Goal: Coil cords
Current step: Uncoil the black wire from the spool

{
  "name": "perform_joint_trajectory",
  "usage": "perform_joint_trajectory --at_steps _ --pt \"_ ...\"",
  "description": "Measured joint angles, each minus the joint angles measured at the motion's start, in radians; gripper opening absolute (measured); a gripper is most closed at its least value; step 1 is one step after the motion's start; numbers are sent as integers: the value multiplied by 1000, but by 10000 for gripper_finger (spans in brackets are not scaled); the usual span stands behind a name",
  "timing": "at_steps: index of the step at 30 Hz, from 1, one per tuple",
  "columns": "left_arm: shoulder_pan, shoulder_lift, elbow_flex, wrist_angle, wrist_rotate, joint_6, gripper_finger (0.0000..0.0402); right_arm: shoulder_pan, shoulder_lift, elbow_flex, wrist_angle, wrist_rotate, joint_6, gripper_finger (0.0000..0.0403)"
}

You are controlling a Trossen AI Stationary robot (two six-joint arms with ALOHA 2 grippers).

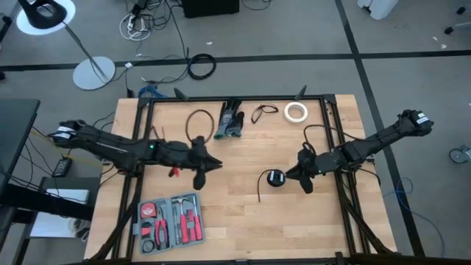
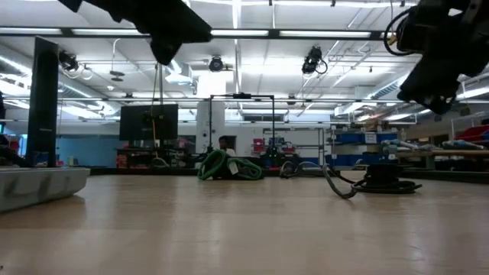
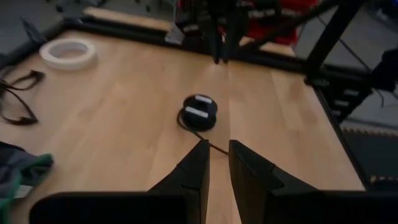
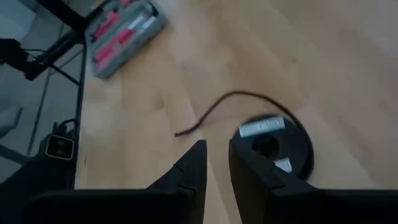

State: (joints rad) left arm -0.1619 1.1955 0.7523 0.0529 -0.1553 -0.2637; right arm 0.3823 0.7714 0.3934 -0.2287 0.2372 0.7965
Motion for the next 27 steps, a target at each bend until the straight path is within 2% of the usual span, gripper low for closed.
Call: perform_joint_trajectory --at_steps 6,15,23,27 --pt "6 113 67 4 12 52 65 -10 2 0 -65 -20 110 69" --pt "14 242 162 4 56 79 65 -74 66 0 -60 -23 139 69" --pt "64 347 183 28 210 14 65 -92 127 0 -60 -24 154 69" --pt "99 401 183 73 287 -9 65 -97 133 0 -58 -68 157 69"
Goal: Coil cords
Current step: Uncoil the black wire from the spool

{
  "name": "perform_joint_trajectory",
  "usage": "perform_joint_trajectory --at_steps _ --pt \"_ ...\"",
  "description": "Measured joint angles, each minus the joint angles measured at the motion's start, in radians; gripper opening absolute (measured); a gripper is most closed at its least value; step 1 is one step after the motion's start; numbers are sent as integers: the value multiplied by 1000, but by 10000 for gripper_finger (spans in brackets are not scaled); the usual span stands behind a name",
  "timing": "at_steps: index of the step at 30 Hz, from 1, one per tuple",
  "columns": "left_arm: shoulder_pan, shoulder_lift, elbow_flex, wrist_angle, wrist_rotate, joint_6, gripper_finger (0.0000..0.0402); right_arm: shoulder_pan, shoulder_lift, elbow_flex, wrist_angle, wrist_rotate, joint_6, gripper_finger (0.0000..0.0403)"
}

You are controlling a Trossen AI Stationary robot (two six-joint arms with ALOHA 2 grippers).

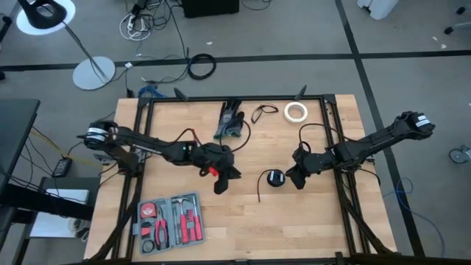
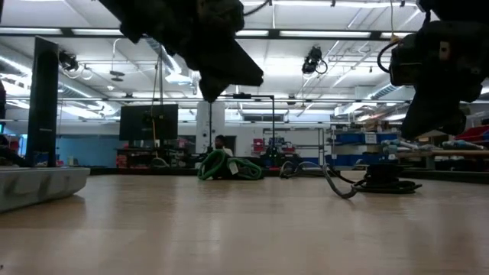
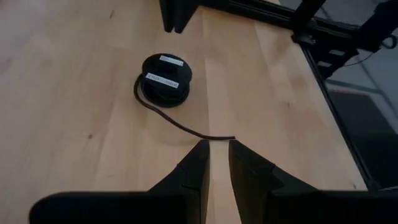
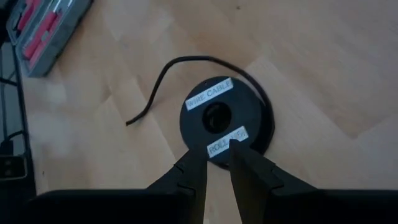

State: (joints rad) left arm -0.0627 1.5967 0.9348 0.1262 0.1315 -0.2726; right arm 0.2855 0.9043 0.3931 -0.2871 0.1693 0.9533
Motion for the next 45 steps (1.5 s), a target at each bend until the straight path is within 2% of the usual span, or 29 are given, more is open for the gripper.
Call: perform_joint_trajectory --at_steps 10,20,28,37,45 --pt "30 124 0 75 37 59 65 13 0 -54 25 -6 57 69" --pt "30 243 0 145 59 12 65 53 0 -118 150 -8 98 69" --pt "29 260 34 141 61 11 65 37 48 -141 246 -13 129 69" --pt "32 260 45 125 61 2 65 31 127 -142 258 -7 187 69" --pt "30 292 45 135 56 -18 65 -1 217 -142 473 -11 106 69"
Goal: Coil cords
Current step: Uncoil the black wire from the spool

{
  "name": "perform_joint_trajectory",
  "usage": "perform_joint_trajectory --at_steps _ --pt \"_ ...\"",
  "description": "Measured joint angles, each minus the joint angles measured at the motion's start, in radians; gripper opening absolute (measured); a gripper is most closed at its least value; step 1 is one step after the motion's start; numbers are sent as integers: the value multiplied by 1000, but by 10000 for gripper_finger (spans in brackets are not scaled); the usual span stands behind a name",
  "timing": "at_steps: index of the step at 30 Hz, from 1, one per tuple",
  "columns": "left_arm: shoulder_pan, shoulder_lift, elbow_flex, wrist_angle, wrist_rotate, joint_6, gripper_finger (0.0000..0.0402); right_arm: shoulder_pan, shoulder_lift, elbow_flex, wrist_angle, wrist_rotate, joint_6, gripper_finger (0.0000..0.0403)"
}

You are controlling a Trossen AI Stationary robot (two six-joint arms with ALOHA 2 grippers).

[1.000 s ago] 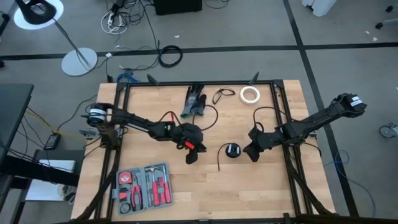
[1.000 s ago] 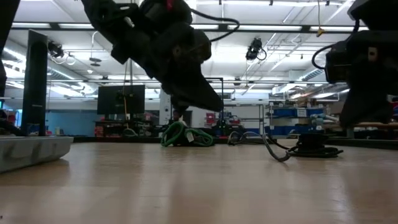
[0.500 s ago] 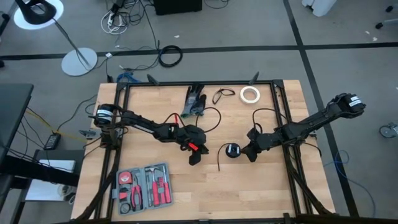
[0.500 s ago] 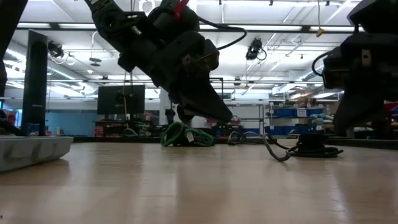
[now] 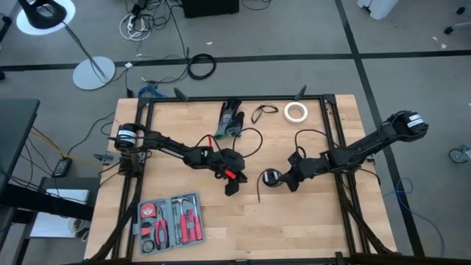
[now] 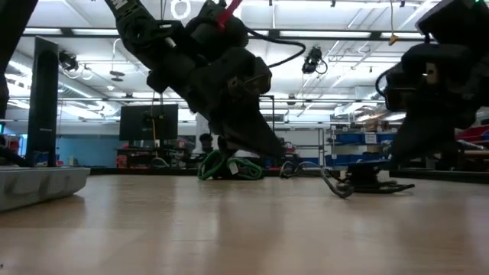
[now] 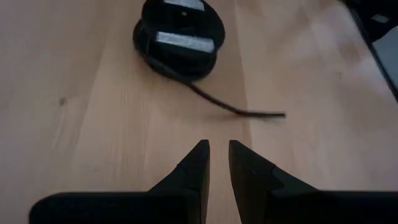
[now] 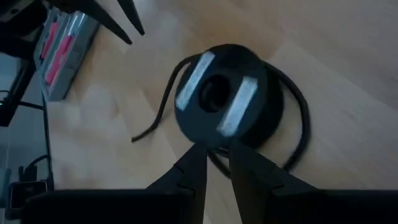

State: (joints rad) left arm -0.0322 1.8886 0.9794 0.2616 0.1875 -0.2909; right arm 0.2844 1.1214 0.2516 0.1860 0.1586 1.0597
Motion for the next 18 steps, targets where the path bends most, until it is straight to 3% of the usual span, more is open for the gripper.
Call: perform_joint_trajectory --at_steps 12,18 --pt "0 8 0 9 0 -9 65 -77 148 10 183 -63 -83 69" --pt "0 8 12 -1 0 -27 65 -106 168 10 193 -127 -94 69"
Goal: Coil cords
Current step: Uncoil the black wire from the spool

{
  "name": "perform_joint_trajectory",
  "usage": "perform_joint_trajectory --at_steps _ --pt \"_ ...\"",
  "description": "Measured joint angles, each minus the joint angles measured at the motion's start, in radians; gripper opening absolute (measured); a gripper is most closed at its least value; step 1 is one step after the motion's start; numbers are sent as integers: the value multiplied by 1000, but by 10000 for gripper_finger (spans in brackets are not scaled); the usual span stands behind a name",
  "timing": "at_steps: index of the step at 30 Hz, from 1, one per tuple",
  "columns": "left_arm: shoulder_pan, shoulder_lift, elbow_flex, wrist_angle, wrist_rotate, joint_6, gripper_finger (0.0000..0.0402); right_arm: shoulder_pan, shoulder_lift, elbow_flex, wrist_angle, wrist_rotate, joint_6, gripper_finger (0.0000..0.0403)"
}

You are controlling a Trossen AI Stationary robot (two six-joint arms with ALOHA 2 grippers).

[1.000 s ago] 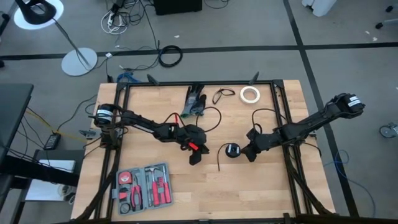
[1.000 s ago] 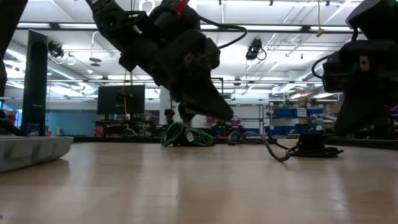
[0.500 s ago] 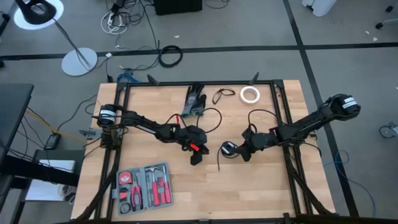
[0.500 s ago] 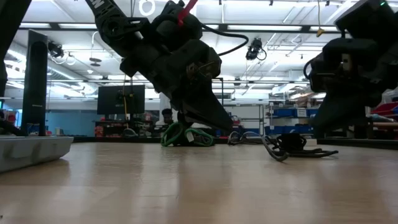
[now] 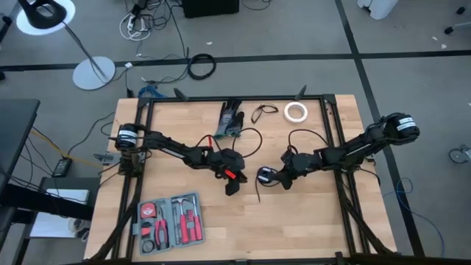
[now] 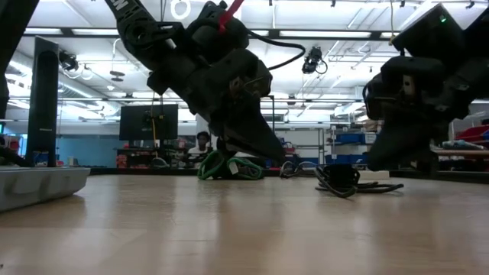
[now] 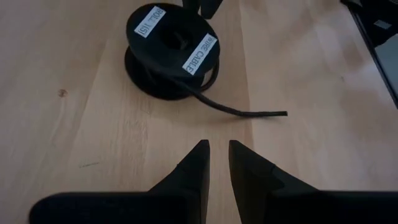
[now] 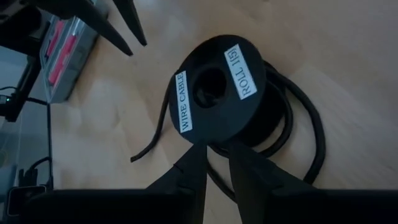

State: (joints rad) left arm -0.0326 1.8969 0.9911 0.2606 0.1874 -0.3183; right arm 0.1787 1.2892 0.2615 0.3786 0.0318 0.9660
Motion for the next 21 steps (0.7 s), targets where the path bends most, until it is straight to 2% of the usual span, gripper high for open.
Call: perform_joint_trajectory --at_steps 5,13,18,21 --pt "-1 0 52 -10 -44 79 65 0 0 0 4 -1 -9 69" --pt "7 0 109 -121 -182 321 67 0 0 0 13 -1 -14 69" --pt "2 3 110 -117 -319 421 95 0 0 0 35 25 -27 69" --pt "-2 7 110 -120 -355 464 120 0 0 0 37 29 -33 69"
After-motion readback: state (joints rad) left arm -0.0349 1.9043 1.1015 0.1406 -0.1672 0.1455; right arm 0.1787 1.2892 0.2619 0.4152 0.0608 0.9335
